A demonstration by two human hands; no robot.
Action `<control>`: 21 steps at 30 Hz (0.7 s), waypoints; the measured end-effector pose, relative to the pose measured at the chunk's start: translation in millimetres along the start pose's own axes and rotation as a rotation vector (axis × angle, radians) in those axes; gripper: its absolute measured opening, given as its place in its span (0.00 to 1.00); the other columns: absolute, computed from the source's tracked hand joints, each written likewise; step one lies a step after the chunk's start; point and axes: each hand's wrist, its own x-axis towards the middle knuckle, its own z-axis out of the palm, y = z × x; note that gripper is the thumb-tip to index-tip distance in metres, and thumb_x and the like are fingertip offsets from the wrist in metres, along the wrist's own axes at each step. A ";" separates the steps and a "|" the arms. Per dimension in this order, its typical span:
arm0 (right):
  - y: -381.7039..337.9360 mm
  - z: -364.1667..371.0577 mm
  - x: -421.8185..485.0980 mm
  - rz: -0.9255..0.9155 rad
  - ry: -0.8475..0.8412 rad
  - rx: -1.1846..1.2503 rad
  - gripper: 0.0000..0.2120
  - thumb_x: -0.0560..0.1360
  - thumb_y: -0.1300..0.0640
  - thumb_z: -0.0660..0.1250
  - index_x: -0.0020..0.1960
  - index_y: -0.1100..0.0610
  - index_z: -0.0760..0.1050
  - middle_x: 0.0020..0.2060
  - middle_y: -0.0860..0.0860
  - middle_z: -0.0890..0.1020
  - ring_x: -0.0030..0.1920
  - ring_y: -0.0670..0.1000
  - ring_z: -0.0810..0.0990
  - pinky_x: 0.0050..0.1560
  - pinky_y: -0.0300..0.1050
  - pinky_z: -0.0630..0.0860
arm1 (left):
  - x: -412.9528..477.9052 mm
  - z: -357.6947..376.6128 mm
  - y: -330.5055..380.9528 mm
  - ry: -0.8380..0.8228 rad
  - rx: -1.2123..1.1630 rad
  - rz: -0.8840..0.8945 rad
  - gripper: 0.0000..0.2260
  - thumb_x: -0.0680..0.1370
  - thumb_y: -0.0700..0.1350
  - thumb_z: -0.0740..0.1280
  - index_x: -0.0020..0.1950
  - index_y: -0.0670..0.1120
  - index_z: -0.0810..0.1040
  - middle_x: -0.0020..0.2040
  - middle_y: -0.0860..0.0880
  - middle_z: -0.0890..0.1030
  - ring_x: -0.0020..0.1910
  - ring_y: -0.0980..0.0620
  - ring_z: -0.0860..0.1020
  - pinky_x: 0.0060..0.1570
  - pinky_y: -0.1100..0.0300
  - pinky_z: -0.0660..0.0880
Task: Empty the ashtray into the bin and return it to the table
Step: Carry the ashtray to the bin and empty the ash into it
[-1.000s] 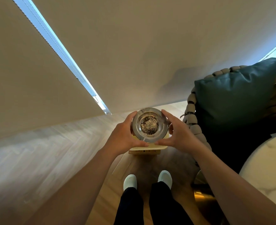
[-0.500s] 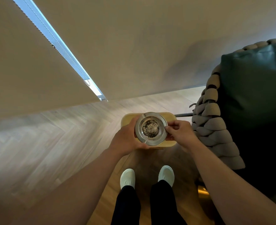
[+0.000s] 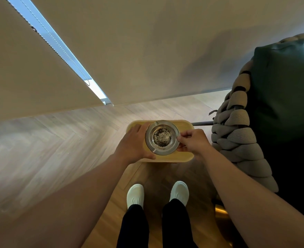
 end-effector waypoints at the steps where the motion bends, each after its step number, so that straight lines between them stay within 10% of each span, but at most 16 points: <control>1: 0.2 0.7 0.8 0.002 0.005 0.001 0.06 0.75 0.68 0.69 0.44 0.60 0.75 0.38 0.58 0.80 0.34 0.53 0.81 0.32 0.45 0.83 | -0.4 -2.2 -1.8 0.014 0.051 0.020 0.53 0.56 0.62 0.81 0.75 0.53 0.58 0.71 0.50 0.67 0.70 0.47 0.65 0.66 0.47 0.70; 9: 2.5 0.4 4.0 0.025 0.033 0.003 0.07 0.75 0.68 0.69 0.52 0.63 0.75 0.41 0.60 0.81 0.35 0.54 0.81 0.31 0.45 0.82 | -5.9 -8.7 -23.4 -0.116 0.414 0.002 0.68 0.55 0.72 0.75 0.79 0.45 0.38 0.81 0.44 0.41 0.79 0.44 0.41 0.75 0.48 0.44; 21: 3.9 -1.6 6.9 0.024 -0.016 0.009 0.05 0.75 0.69 0.69 0.45 0.61 0.75 0.39 0.60 0.79 0.34 0.55 0.81 0.33 0.48 0.83 | -0.3 -3.4 -18.8 -0.135 0.531 -0.034 0.70 0.56 0.67 0.79 0.77 0.42 0.34 0.80 0.41 0.41 0.79 0.41 0.42 0.77 0.46 0.46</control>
